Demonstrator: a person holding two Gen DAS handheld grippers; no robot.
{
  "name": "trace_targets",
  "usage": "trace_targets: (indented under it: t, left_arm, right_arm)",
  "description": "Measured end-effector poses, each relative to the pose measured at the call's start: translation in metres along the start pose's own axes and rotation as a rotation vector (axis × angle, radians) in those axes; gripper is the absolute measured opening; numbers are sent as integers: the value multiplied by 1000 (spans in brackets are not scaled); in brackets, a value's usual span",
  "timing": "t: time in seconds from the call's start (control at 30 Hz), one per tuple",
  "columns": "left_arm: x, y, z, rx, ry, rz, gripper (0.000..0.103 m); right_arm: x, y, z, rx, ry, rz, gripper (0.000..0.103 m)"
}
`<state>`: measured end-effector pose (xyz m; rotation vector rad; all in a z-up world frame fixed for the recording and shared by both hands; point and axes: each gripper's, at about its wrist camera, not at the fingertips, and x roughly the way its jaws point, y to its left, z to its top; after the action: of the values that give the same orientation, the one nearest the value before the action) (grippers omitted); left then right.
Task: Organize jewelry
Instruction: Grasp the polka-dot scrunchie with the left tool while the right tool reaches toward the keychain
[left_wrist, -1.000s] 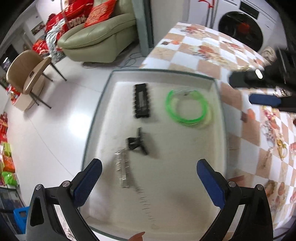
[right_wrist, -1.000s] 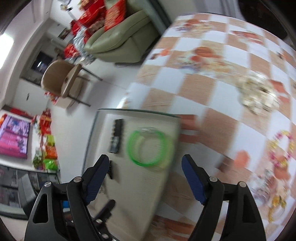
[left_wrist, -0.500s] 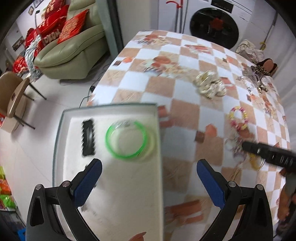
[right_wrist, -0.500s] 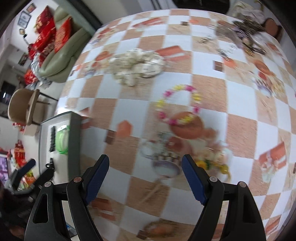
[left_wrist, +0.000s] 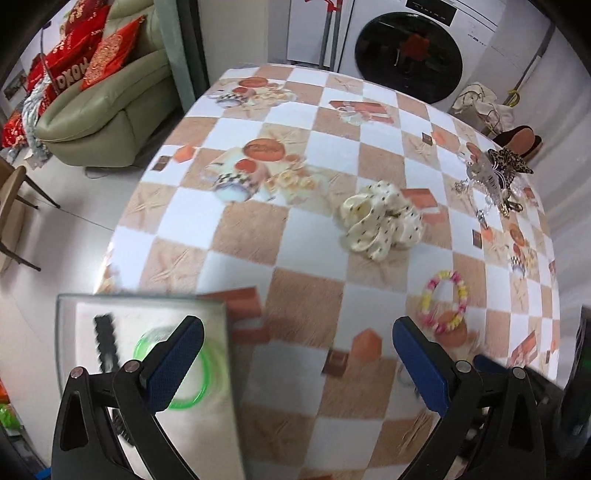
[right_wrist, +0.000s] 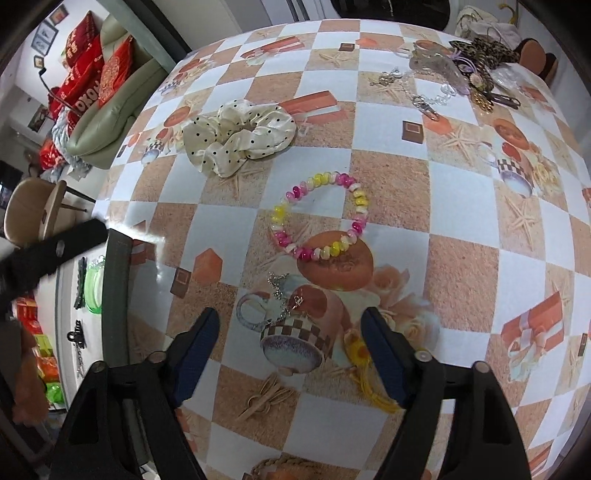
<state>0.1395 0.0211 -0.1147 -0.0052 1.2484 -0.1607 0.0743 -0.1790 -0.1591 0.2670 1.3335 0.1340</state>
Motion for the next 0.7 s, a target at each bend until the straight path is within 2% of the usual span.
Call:
trace_targets:
  t: [0.33,0.6,0.67,0.7]
  left_arm:
    - [35,-20,34,-9,8,-63,103]
    - [60,-41,58,5,-12,-93,103]
    - [67,-47,63,14,-12,-93,94]
    - [73,-51,66,23,2,-96,94]
  right_arm:
    - [18,11,-2,-43,-15,-55,53]
    - [24,22,-7,-100,-48,-112,50]
    - [24,24,-7,-114,-54,-126,48]
    - [24,25,-8,-122,-58,-133,47]
